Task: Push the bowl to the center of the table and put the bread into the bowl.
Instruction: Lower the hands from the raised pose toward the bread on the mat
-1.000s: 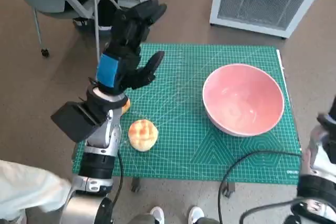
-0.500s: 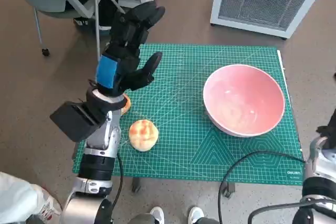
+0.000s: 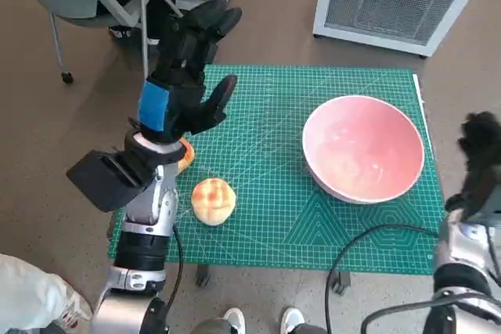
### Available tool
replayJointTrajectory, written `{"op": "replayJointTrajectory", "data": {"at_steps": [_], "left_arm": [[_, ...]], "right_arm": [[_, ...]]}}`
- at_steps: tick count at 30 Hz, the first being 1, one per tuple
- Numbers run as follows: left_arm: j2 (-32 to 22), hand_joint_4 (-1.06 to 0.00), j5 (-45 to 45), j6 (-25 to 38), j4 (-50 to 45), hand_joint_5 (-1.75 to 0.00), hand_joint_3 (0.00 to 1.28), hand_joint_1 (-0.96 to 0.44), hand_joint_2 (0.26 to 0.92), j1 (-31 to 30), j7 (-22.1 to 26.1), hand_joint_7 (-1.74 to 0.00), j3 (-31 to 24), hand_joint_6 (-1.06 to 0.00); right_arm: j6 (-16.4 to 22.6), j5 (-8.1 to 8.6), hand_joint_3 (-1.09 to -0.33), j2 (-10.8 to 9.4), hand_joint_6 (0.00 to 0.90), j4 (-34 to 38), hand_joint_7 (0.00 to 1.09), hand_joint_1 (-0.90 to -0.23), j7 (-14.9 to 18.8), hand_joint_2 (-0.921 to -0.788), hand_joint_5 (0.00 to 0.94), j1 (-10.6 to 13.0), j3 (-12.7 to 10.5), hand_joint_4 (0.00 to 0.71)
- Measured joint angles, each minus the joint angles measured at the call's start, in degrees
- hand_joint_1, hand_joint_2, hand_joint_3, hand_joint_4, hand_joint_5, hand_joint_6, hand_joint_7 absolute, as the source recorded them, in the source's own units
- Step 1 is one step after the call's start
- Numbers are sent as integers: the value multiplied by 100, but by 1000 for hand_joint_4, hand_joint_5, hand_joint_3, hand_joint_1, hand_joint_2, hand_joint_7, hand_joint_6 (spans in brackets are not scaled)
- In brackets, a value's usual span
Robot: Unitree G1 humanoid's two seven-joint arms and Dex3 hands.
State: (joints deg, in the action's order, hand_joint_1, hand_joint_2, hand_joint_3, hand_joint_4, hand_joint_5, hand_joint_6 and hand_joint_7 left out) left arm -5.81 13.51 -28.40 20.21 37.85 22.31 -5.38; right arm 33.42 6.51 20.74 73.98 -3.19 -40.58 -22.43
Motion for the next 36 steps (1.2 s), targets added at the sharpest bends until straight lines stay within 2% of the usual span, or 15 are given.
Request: {"op": "replayJointTrajectory", "data": {"at_steps": [5,19,27,36], "left_arm": [[-63,1,0,24,-74,-600,606,-336,836,-63,0,-826,-10,1],[-133,1,-2,96,-236,-597,632,-321,823,-168,-32,-867,-24,1],[-200,1,-26,136,-451,-609,641,-318,814,-275,-103,-877,-23,1],[-355,1,-156,138,-649,-618,650,-327,809,-427,-198,-849,-42,1]], "right_arm": [[-182,-6,-793,-183,113,53,402,-493,20,-921,3,-76,48,257],[-708,-1,-817,-571,138,128,419,-511,48,-921,25,-394,120,312],[-946,30,-811,-782,131,171,423,-523,266,-921,11,-506,41,291],[-1046,27,-806,-975,128,185,433,-530,338,-921,5,-608,8,282]]}}
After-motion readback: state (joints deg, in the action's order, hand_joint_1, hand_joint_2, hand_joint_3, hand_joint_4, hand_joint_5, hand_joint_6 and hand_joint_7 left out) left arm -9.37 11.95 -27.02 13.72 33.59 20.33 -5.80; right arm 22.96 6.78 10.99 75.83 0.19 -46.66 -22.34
